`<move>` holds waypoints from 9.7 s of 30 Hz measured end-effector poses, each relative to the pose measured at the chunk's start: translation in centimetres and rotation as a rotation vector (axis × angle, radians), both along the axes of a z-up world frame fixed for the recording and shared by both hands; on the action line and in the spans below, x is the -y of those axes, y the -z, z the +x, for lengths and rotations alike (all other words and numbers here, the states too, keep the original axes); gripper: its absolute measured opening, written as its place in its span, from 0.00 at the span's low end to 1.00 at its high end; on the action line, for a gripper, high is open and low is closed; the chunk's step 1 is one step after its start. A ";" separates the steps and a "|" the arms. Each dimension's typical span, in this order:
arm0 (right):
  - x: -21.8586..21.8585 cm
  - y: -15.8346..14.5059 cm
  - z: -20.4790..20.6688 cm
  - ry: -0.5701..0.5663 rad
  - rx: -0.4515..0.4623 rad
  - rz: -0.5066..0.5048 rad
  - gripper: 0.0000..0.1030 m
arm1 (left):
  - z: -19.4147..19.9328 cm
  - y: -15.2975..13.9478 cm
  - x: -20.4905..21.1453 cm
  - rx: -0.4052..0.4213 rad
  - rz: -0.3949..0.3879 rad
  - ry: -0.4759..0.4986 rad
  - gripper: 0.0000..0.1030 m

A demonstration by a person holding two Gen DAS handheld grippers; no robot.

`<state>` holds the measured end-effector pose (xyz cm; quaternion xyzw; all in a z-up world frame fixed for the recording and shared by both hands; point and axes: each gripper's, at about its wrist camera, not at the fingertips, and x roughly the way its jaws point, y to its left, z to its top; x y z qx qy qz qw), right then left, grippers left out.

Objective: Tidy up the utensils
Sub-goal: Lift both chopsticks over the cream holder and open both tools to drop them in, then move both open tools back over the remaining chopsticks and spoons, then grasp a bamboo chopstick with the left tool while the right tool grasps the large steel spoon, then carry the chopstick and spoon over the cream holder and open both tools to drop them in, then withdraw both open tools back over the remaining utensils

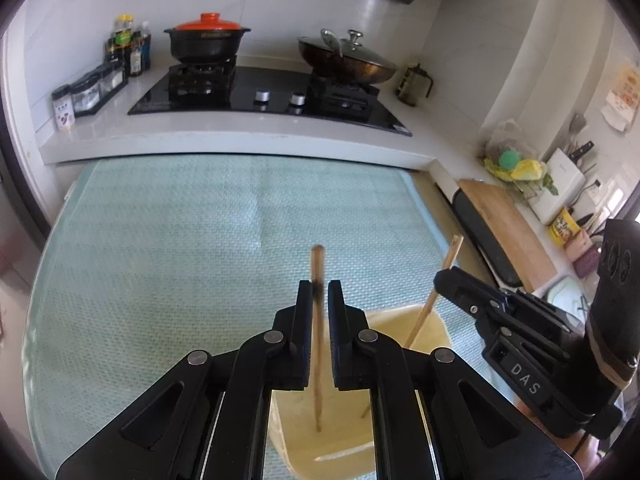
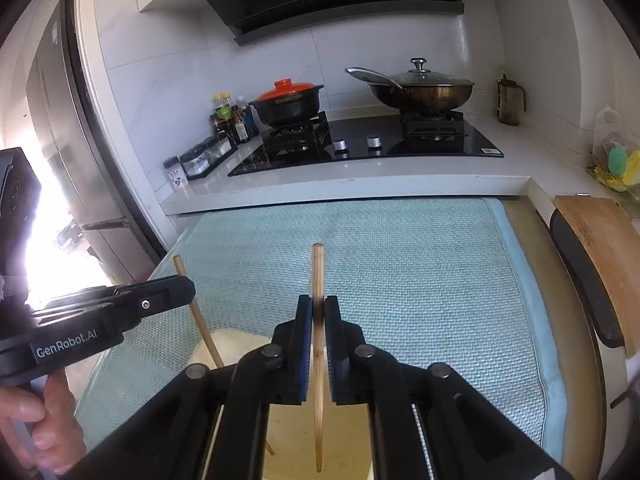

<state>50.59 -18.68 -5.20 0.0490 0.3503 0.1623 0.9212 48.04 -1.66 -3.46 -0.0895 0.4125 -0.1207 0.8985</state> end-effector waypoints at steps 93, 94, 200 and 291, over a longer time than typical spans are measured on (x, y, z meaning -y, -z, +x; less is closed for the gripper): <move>4.8 10.8 -39.3 0.163 0.058 -0.188 0.62 | -23.6 17.4 -11.1 -0.093 0.233 -0.128 1.00; 4.8 10.8 -39.3 0.165 0.059 -0.190 0.62 | -23.6 17.4 -11.2 -0.093 0.234 -0.128 1.00; 3.8 -7.3 -28.3 -0.004 0.282 -0.081 0.40 | -22.4 -6.2 -9.5 0.275 -0.084 0.024 0.04; 2.1 11.8 -35.6 0.101 -0.019 -0.181 0.51 | -34.2 13.9 -9.1 -0.036 0.167 -0.177 0.76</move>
